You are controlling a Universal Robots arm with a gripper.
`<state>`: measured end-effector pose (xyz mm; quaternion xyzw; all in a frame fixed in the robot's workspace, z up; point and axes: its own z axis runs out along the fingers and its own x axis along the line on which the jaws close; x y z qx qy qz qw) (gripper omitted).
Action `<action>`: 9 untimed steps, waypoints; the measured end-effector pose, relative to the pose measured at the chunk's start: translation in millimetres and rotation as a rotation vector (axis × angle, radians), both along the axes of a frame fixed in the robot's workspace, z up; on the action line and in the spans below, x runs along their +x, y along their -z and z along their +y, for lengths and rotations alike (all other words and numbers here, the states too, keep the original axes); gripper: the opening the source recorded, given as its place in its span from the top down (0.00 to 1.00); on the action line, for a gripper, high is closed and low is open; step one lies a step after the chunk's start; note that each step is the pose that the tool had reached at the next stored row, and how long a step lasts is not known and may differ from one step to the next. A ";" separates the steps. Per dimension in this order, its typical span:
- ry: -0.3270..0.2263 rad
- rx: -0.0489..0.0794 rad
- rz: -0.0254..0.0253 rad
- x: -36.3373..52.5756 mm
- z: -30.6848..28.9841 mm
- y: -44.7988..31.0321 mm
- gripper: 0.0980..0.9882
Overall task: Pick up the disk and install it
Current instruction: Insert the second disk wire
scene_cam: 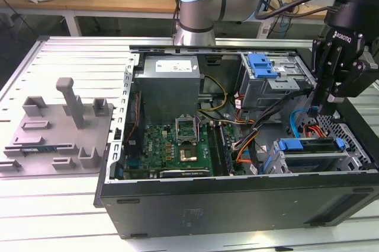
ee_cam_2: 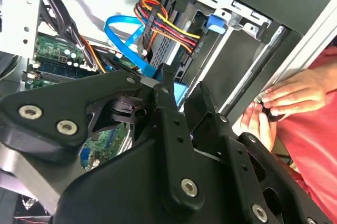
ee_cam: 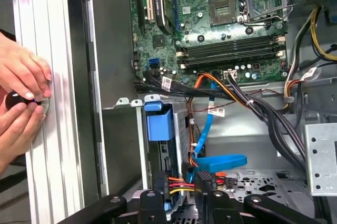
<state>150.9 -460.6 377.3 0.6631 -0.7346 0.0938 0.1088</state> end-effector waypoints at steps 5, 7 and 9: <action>0.017 -0.004 0.0000 -3.8 7.2 3.2 0.70; 0.018 -0.013 0.0004 -3.7 8.4 3.3 0.70; 0.018 -0.030 0.0070 -3.6 8.9 3.4 0.70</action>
